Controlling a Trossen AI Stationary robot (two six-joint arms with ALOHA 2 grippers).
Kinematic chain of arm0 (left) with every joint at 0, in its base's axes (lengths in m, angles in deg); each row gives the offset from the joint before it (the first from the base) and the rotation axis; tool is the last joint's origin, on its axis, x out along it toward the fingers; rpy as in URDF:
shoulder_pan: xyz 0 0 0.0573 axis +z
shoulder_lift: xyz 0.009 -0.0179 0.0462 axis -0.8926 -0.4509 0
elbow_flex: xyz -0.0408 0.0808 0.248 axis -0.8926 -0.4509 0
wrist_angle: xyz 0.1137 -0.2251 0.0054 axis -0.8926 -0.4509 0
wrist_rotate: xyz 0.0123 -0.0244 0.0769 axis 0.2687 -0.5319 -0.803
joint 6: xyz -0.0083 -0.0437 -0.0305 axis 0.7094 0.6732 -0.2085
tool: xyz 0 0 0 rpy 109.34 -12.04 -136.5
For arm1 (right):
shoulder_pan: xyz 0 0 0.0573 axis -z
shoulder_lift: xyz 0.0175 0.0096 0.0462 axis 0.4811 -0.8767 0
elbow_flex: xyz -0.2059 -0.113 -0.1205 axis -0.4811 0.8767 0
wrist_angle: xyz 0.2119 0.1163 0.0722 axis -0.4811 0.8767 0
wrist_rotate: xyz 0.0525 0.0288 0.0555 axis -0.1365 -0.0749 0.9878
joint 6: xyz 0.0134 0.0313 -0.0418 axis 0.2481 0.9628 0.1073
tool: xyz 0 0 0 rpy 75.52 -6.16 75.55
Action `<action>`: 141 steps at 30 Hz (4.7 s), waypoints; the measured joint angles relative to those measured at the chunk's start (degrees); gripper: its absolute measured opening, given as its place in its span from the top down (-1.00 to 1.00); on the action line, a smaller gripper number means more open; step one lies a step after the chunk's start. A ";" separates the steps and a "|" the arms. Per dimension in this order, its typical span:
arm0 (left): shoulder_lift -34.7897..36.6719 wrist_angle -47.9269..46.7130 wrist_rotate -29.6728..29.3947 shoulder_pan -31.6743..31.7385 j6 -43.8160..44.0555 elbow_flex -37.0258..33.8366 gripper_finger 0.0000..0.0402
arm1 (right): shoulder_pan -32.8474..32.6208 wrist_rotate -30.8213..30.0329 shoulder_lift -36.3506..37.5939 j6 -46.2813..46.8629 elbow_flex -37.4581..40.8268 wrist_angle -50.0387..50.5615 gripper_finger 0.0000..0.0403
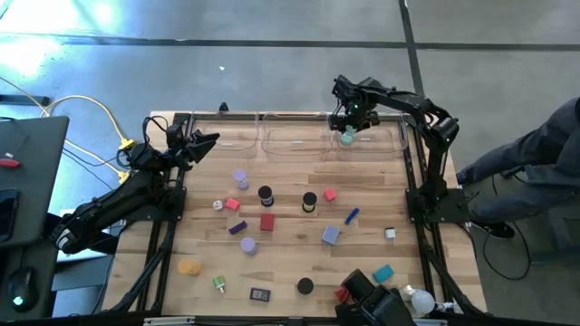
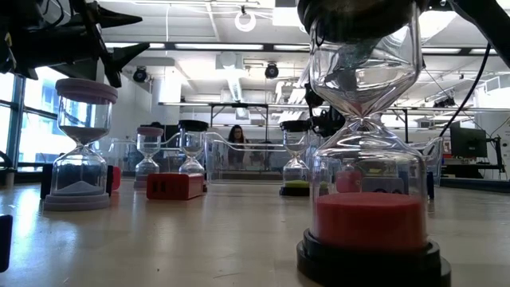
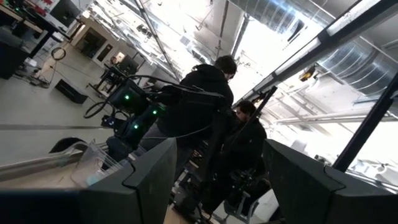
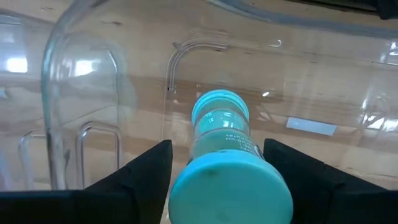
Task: Pick & Place Office items
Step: Put the light blue hourglass into the right transparent bin, then put the left pink charger adapter into the left transparent bin
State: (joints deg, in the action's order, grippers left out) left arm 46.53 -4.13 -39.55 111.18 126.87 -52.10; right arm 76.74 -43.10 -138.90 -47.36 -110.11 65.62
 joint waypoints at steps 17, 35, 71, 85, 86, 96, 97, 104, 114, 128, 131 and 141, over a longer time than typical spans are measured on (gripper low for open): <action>0.00 0.06 -0.14 0.00 0.00 -0.01 -0.17 | 0.02 -4.92 9.76 0.03 -0.02 -1.10 -0.19; 0.02 0.93 1.31 0.00 3.49 -0.02 -0.17 | -9.77 -8.90 41.30 5.92 -0.04 -0.42 -0.18; -0.21 -14.37 0.25 -21.40 -14.96 16.89 -0.17 | -65.53 -18.30 49.64 47.71 15.14 6.54 -0.18; -8.21 -17.50 -16.56 -36.13 -16.58 20.53 -0.17 | -65.51 -38.82 49.48 29.18 16.51 0.13 -0.18; -9.26 -15.32 -18.23 -37.89 -18.07 20.53 -0.17 | -65.52 -38.47 49.48 27.61 16.50 -0.59 -0.18; -23.62 -16.85 -31.34 -52.36 -30.42 33.37 -0.17 | -69.51 -41.14 49.48 20.60 16.50 -3.75 -0.18; -25.29 -18.88 -32.01 -53.45 -31.89 35.74 -0.17 | -70.23 -41.97 49.48 20.47 16.50 -3.87 -0.18; -33.45 -34.32 -37.77 -60.16 -38.41 51.19 -0.17 | -74.37 -43.96 49.46 19.28 16.50 -4.13 -0.18; -34.36 -64.35 -42.80 -68.68 -24.77 56.57 -0.17 | -78.69 -47.52 49.47 19.39 16.50 -4.25 -0.18; -34.99 -90.66 -42.83 -70.86 -21.82 56.48 -0.17 | -78.75 -46.75 47.50 16.41 16.46 -4.10 -0.18; -35.72 -93.57 -42.83 -70.86 -23.94 56.41 -0.17 | -78.75 -46.71 46.53 16.18 16.46 -4.09 -0.18; -42.45 -95.93 -43.39 -70.73 -36.30 56.40 -0.17 | -78.75 -46.72 45.64 16.32 16.46 -4.96 -0.18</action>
State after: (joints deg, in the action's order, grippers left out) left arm 4.08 -100.06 -82.94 40.46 90.57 4.31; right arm -2.01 -89.82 -93.26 -31.04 -93.65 60.66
